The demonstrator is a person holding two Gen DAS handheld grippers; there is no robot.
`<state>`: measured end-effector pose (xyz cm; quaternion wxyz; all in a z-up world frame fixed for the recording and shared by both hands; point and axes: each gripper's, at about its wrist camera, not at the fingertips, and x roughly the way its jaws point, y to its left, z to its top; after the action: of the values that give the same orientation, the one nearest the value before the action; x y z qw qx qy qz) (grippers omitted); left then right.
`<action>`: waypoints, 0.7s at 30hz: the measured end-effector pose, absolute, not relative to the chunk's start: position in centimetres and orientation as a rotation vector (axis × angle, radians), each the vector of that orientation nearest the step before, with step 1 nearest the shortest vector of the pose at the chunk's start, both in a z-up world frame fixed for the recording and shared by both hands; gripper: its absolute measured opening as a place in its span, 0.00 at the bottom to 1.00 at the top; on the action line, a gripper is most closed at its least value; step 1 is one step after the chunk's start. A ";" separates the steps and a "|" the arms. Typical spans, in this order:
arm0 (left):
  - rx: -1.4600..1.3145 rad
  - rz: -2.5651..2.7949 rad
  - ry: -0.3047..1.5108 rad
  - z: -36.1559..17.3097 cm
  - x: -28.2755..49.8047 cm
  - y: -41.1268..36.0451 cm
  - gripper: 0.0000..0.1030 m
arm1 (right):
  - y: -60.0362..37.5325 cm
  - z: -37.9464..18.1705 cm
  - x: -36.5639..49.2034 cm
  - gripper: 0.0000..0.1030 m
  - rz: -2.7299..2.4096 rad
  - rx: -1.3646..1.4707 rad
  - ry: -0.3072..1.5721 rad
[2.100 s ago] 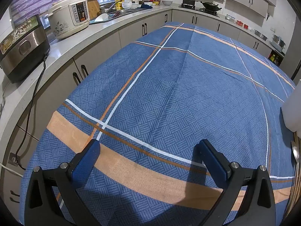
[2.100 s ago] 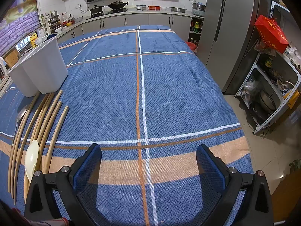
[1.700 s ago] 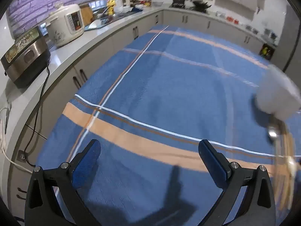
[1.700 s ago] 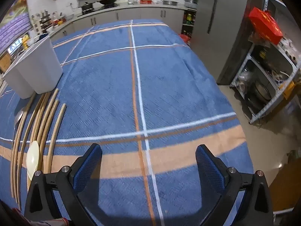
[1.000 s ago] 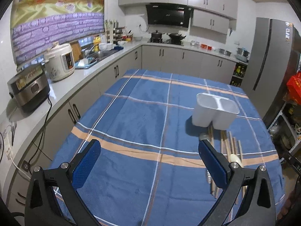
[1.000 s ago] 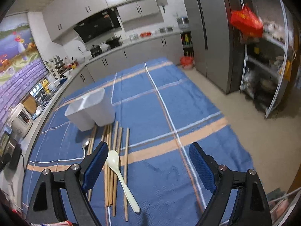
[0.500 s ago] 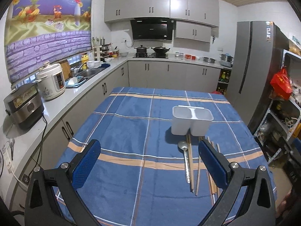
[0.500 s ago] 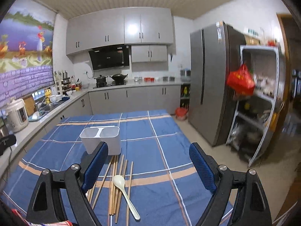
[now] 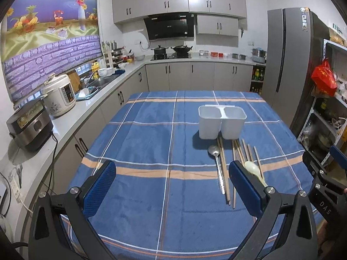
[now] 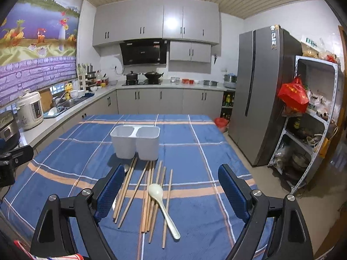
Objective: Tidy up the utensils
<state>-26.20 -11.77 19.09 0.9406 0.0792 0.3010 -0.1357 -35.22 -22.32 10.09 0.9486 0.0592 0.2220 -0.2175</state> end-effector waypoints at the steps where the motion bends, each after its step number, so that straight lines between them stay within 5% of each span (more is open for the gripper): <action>1: 0.162 -0.275 0.623 18.9 -26.1 -11.8 1.00 | -22.4 9.9 -35.2 0.88 -0.440 0.123 0.459; 21: 0.173 -0.265 0.767 15.0 -23.1 -12.8 1.00 | -24.1 6.3 -32.9 0.88 -0.411 0.166 0.557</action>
<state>-23.10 -12.82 15.04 0.9152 0.0839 0.3724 -0.1289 -32.90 -24.14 6.27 0.9373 0.0811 0.2728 -0.2014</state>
